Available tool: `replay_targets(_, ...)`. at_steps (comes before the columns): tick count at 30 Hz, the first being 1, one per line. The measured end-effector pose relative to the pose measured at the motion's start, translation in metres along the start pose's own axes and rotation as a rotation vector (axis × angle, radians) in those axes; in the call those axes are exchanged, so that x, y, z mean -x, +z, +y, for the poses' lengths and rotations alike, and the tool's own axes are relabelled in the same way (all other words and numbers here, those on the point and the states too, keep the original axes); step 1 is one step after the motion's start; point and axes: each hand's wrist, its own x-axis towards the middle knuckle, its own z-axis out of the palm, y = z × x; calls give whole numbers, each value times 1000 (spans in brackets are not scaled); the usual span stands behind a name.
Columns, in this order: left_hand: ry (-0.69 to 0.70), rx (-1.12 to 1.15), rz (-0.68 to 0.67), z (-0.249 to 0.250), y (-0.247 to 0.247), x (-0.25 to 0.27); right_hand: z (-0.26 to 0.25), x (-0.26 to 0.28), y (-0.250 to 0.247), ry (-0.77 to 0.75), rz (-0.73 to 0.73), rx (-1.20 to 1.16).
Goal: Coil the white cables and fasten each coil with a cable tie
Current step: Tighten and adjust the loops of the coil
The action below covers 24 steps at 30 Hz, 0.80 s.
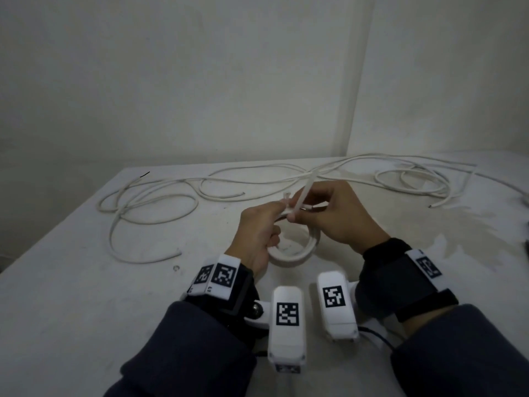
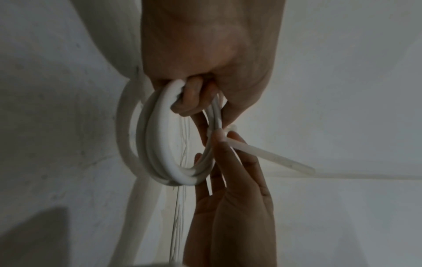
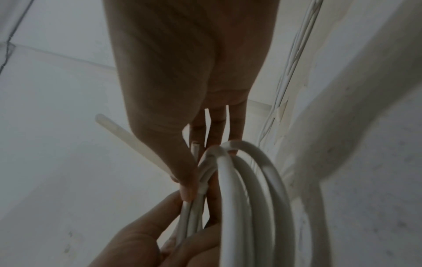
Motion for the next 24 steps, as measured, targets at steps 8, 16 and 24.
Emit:
replay_targets(8, 84, -74, 100, -2, 1, 3, -6, -3, 3, 32, 118, -342)
replay_targets(16, 210, -74, 100, -2, 3, 7, -13, 1, 5, 174, 120, -463)
replay_targets(24, 269, -118, 90, -5, 1, 4, -14, 2, 3, 213, -28, -370)
